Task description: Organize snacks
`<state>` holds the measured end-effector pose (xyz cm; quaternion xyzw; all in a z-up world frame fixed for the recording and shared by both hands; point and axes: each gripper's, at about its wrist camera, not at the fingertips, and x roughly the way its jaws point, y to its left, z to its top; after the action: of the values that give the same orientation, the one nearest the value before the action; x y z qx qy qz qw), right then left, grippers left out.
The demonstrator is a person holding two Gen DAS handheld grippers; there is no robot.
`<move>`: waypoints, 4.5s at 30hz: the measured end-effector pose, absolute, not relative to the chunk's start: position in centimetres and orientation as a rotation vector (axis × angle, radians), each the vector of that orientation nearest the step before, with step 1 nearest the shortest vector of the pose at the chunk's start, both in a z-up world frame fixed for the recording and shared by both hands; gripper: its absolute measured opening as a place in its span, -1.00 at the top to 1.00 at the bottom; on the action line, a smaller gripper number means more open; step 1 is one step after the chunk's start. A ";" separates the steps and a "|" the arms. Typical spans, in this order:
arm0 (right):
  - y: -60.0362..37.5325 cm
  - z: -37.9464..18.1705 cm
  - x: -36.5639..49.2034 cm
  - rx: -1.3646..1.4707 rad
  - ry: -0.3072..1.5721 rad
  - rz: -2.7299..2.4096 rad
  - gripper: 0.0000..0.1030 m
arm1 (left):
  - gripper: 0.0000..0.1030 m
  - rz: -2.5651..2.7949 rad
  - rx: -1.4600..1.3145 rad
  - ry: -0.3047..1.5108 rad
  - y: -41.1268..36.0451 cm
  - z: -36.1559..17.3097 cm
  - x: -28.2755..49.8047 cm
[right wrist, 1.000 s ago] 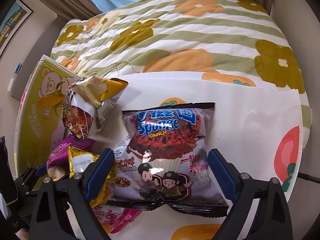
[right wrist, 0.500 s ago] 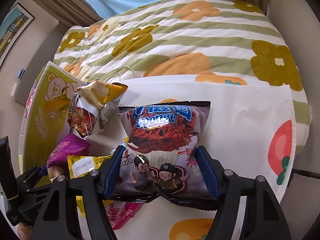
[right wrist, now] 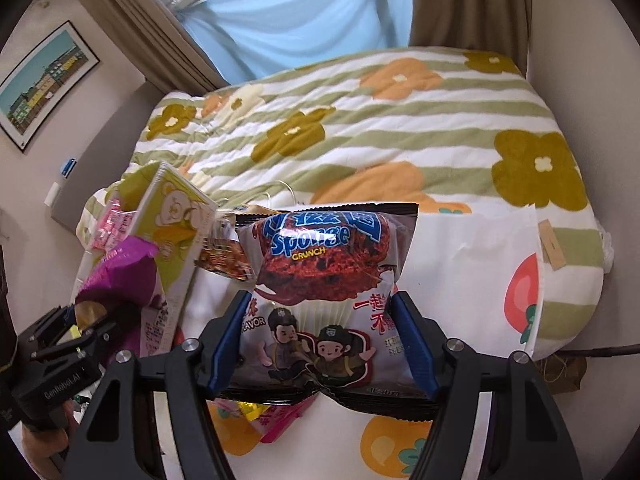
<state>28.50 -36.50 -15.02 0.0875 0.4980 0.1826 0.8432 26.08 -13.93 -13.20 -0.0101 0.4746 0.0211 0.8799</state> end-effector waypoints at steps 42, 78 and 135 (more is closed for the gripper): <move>-7.8 -9.9 21.6 0.234 0.981 0.354 -0.28 | -0.99 -0.091 -0.070 1.005 16.1 -13.7 23.2; -7.6 -8.8 18.1 0.179 0.855 0.409 -0.99 | -0.99 -0.118 -0.096 0.888 14.4 -9.2 20.9; -34.0 -25.2 8.9 0.009 1.195 0.227 -0.99 | -0.48 -0.463 0.377 1.310 -25.5 -28.1 31.0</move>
<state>8.85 -34.05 -25.19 0.0043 0.5614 0.1068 0.8206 31.02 -25.50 -28.10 0.1725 0.5997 -0.2120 0.7521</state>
